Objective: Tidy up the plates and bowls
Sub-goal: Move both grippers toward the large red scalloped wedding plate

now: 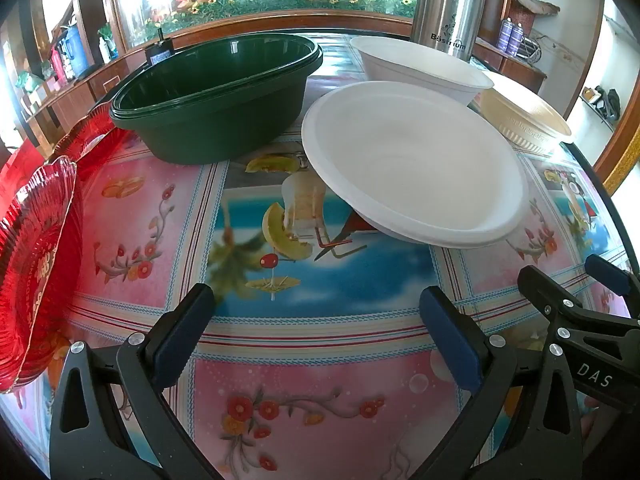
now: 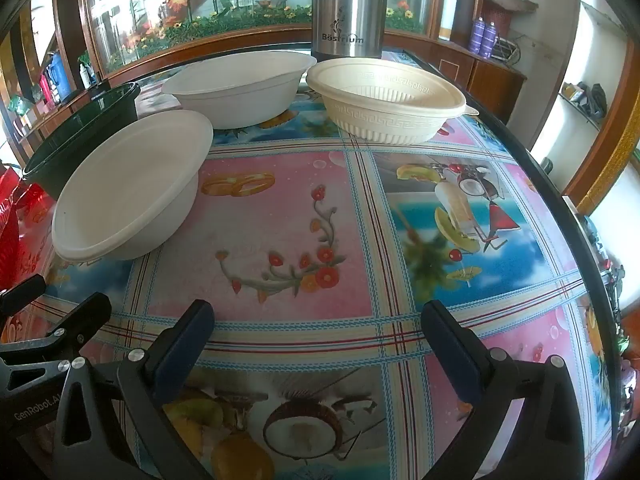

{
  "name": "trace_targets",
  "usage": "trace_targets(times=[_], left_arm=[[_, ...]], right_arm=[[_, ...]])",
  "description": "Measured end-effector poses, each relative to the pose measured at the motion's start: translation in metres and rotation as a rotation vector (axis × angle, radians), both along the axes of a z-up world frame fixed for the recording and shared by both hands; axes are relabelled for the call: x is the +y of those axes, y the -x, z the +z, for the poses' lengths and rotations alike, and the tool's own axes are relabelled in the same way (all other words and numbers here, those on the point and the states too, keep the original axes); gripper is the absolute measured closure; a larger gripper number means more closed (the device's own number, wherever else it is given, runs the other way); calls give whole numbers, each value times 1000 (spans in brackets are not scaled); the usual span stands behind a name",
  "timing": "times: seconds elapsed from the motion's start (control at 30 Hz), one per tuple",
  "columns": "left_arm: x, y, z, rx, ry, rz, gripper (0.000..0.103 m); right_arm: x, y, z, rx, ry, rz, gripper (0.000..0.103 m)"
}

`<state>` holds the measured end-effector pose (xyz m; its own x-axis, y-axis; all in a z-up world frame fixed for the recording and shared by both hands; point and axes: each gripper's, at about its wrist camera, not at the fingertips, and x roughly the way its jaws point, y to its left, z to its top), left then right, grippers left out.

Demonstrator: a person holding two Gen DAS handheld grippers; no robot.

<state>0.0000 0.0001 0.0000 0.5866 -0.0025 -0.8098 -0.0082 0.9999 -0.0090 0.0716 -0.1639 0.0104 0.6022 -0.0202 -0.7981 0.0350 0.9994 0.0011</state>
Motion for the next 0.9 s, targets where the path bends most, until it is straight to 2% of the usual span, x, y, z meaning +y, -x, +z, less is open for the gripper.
trace_targets(times=[0.23, 0.53, 0.77, 0.9], left_arm=[[0, 0, 1, 7, -1, 9, 0], [3, 3, 6, 95, -8, 16, 0], [11, 21, 33, 71, -18, 3, 0], [16, 28, 52, 51, -24, -7, 0]], right_arm=[[0, 0, 0, -2, -2, 0, 0], [0, 3, 3, 31, -3, 11, 0], [-4, 9, 7, 135, 0, 20, 0], [-1, 27, 27, 111, -12, 44, 1]])
